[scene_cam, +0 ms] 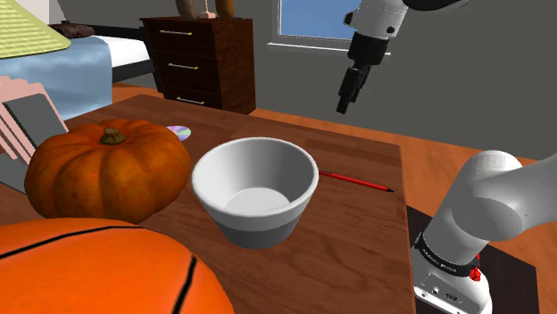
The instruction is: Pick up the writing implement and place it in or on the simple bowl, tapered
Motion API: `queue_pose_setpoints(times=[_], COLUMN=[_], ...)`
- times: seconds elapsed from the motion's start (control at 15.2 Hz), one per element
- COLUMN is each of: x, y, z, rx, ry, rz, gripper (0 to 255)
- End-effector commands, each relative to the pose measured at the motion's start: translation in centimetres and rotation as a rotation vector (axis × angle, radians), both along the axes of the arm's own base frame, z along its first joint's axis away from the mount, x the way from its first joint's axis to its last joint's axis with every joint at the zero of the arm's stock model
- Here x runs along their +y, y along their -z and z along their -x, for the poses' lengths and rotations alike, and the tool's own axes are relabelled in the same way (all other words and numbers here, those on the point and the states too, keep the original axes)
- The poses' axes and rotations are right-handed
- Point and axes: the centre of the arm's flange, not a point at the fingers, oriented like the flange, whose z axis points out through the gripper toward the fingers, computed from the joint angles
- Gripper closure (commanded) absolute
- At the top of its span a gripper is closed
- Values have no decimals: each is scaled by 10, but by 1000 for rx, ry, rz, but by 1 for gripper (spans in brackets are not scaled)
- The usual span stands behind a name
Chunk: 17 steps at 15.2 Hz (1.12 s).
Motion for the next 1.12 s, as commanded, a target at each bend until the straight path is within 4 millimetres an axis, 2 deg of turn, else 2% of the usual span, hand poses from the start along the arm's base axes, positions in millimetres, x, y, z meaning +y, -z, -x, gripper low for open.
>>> queue_pose_setpoints(times=[0.0,0.86,1.06], x=[0,173,174], y=[0,53,65], z=[0,9,9], rx=[0,85,86], ry=[0,-134,-135], rz=[0,91,92], gripper=[0,0,0])
